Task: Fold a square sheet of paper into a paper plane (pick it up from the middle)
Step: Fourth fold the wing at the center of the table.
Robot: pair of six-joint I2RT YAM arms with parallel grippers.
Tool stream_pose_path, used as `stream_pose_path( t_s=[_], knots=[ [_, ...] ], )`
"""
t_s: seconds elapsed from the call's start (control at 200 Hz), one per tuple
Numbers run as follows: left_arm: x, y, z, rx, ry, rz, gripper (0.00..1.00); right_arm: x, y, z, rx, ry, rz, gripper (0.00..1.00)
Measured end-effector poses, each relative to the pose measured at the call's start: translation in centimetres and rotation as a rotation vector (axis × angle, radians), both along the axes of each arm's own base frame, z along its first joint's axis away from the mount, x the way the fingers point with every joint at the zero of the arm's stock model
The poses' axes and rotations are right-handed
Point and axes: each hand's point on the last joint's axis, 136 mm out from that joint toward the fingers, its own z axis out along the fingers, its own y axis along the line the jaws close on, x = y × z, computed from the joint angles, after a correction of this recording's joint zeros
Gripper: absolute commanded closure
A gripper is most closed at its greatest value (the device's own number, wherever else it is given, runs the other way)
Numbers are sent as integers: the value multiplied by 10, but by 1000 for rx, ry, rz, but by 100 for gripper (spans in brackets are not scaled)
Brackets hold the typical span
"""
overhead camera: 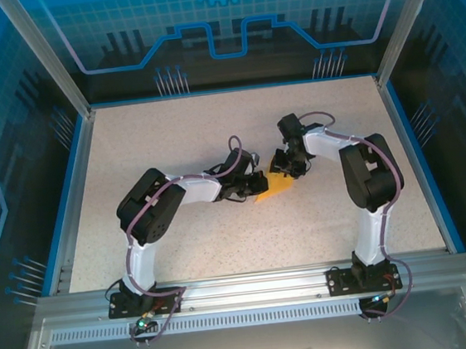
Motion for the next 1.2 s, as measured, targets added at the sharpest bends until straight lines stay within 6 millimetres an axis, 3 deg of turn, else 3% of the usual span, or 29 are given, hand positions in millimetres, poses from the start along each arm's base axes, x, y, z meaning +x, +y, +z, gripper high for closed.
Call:
stream_pose_path(
  t_s=[0.095, 0.205, 0.32, 0.4, 0.54, 0.745, 1.1, 1.2],
  knots=[
    [0, 0, -1, 1, 1, 0, 95, 2, -2, 8, 16, -35, 10, 56],
    [0, 0, -1, 3, 3, 0, 96, 4, -5, 36, 55, -132, 29, 58],
    [0, 1, -1, 4, 4, 1, 97, 6, 3, 69, 132, -247, 81, 70],
    [0, 1, -1, 7, 5, 3, 98, 8, 15, 77, 199, -284, 117, 79],
    [0, 1, -2, 11, 10, 8, 100, -1, 27, 54, 270, -239, 157, 89],
    [1, 2, -2, 13, 16, 14, 100, -11, 34, 19, 310, -139, 169, 92],
    [1, 3, -2, 21, 30, 35, 100, -10, 33, -5, 315, -98, 161, 93],
    [1, 3, -1, 20, 33, 38, 94, -10, 33, -6, 328, -94, 160, 93]
  ],
)
